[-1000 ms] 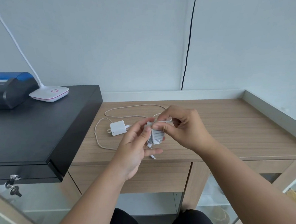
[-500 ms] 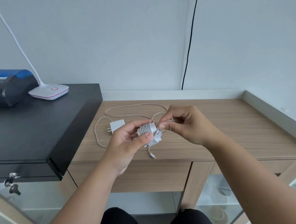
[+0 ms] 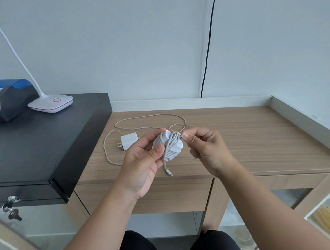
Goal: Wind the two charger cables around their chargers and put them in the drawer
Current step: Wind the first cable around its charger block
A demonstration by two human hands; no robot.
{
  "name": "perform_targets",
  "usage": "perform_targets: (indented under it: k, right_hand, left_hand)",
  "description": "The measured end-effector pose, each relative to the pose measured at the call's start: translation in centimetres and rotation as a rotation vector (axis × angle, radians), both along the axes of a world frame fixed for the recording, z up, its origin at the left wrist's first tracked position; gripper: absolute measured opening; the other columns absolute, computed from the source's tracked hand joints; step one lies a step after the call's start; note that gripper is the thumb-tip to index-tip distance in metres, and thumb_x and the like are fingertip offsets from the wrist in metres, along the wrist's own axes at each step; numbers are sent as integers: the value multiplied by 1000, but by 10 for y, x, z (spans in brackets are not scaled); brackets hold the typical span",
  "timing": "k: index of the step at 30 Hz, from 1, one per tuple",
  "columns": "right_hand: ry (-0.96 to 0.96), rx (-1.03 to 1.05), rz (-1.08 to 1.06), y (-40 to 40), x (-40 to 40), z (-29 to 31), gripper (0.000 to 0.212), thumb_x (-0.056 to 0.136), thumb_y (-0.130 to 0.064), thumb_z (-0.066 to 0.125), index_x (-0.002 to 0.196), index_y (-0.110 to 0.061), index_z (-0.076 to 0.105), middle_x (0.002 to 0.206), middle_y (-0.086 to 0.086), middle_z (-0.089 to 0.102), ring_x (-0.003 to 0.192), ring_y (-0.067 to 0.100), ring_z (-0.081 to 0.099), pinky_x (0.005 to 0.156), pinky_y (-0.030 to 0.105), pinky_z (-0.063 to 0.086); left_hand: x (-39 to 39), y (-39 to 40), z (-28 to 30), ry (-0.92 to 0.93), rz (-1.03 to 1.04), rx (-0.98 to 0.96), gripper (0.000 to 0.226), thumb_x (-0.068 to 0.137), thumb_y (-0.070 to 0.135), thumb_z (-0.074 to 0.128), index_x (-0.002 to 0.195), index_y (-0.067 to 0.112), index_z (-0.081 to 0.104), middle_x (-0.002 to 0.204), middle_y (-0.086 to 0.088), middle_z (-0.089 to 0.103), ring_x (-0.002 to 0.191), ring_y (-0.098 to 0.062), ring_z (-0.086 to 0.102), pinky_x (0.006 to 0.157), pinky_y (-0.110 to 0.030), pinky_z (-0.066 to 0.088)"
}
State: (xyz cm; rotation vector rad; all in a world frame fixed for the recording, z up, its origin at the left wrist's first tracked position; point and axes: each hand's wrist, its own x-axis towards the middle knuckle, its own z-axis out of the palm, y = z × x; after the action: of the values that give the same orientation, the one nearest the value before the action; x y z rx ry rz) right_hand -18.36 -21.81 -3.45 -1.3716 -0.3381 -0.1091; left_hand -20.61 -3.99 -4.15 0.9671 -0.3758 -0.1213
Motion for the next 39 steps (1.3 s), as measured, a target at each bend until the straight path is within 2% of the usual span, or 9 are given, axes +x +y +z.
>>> perform_targets:
  k: [5,8,11,15,19,25,28,31,39]
  right_hand:
    - [-307,-376,-394,9,-10,-7,12,86,-12,69,75,-18,69,58,-21,59,55,-4,51,58,9,36]
    - [-583,-688,-569,10,-14,-5,6,86,-13,68,82,-14,72,64,-21,47,57,-6,45,57,6,32]
    - [-658,-819,-617,10,-14,-2,9,87,-15,64,89,-14,73,71,-18,43,59,0,35,52,18,38]
    - [-493,-681,-510,6,-15,3,9,87,-13,66,89,-12,74,65,-15,53,57,1,48,57,8,35]
    - [-247,-442,-338,0,-17,-2,10,88,-21,68,85,-15,75,56,1,46,52,5,37,52,17,32]
    - [-231,-402,-337,-2,-16,-10,10,89,-21,67,83,-19,74,59,1,58,55,8,40,52,22,36]
    - [-189,-411,-332,-5,-14,-14,11,90,-21,65,91,-18,75,74,15,68,62,24,53,60,35,46]
    - [-192,-411,-328,-4,-14,-15,12,90,-19,65,95,-20,76,77,7,72,72,27,62,67,39,51]
    - [-398,-601,-499,-3,-21,-14,18,88,-14,65,101,-21,76,65,-14,57,60,1,51,57,8,34]
  left_hand:
    - [0,-13,2,153,119,-55,38,74,23,80,108,14,67,106,-5,73,96,-19,68,81,-31,56]
    - [-2,-19,3,230,203,-81,32,79,20,67,110,12,65,100,-5,72,92,-20,67,78,-29,55]
    - [-3,-23,4,261,232,-121,38,75,24,64,111,11,64,97,-4,72,84,-17,69,72,-26,56]
    - [-4,-25,3,278,171,-169,34,78,28,62,108,11,65,100,-5,71,88,-18,67,71,-24,56]
    - [-6,-21,-2,237,95,-157,43,76,31,70,113,10,64,110,-9,70,104,-26,64,75,-26,56]
    - [-6,-22,-9,230,-17,-168,69,62,35,88,122,14,62,127,-12,62,118,-34,56,81,-31,56]
    - [-6,-22,-9,182,-64,-151,72,61,33,89,123,12,60,126,-11,62,117,-33,57,84,-33,56]
    - [-5,-23,-9,166,-95,-174,68,58,22,92,117,13,60,125,-12,63,115,-32,61,86,-34,56]
    - [-2,-22,-8,166,-56,-224,59,60,17,90,113,15,63,120,-8,68,117,-26,62,94,-36,54]
